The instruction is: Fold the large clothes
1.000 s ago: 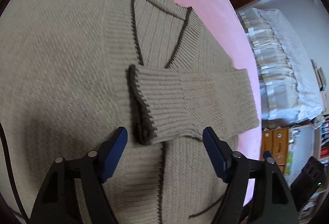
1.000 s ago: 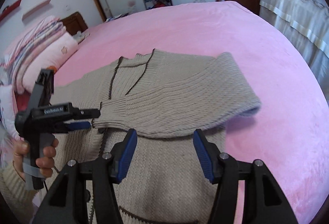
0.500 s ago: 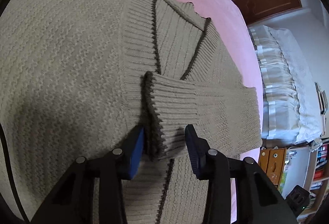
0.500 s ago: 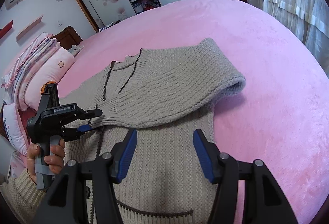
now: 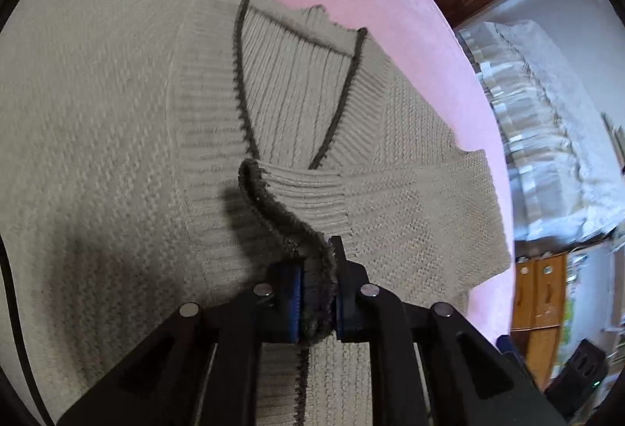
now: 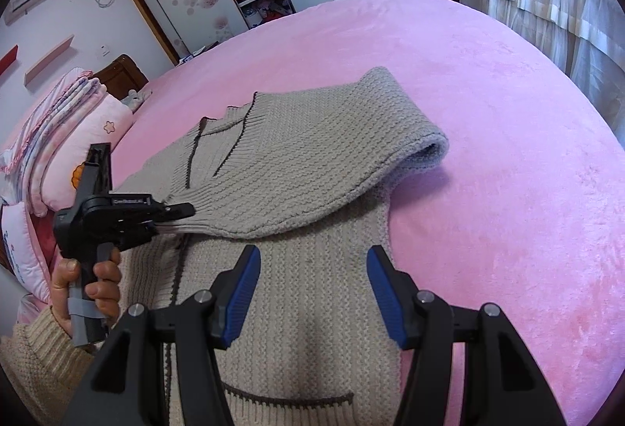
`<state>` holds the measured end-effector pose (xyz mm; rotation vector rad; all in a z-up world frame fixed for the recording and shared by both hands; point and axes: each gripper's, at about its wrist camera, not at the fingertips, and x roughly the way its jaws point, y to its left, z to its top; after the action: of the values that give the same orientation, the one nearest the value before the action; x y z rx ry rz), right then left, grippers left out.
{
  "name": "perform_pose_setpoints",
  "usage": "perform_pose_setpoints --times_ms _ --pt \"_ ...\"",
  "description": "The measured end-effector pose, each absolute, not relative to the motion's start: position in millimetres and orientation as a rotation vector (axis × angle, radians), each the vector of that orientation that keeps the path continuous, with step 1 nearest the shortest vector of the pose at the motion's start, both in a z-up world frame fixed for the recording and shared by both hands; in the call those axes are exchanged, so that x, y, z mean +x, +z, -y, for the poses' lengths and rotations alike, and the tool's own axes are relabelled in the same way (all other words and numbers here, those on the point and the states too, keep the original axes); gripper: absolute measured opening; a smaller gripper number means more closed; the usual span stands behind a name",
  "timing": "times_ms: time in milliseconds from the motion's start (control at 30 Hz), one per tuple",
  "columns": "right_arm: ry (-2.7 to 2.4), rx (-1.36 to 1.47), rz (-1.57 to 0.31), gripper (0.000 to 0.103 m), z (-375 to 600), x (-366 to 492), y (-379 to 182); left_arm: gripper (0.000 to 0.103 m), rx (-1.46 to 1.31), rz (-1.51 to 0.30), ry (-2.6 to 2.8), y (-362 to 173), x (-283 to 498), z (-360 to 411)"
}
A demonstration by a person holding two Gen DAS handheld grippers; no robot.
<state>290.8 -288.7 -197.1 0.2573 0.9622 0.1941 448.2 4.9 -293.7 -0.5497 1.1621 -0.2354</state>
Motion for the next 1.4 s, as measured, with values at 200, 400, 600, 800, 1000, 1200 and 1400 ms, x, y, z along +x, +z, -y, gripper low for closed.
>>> perform_pose_setpoints --times_ms 200,400,600,800,1000,1200,1400 --pt "0.141 0.230 -0.983 0.057 297.7 302.9 -207.7 0.008 -0.362 -1.055 -0.224 -229.1 456.1 12.1" --pt "0.067 0.175 -0.990 0.057 316.6 328.8 -218.9 0.008 -0.259 -0.884 -0.175 -139.5 482.9 -9.3" --pt "0.055 0.126 -1.012 0.057 307.8 362.4 -233.2 0.008 -0.206 -0.842 -0.077 -112.1 518.2 -34.6" --pt "0.088 0.083 -1.017 0.054 283.8 388.0 -238.1 0.008 -0.186 -0.871 -0.022 -132.3 538.3 -53.4" --pt "0.053 -0.011 -1.065 0.029 271.6 405.3 -253.0 0.009 -0.217 -0.952 0.027 -189.7 540.6 -72.7" --pt "0.023 0.059 -1.056 0.023 288.4 397.4 -256.3 0.009 -0.262 -0.991 0.071 -238.5 545.9 -99.0" --pt "0.001 0.048 -1.071 0.023 284.3 401.2 -262.6 0.017 -0.293 -1.059 0.143 -298.3 548.1 -128.1"
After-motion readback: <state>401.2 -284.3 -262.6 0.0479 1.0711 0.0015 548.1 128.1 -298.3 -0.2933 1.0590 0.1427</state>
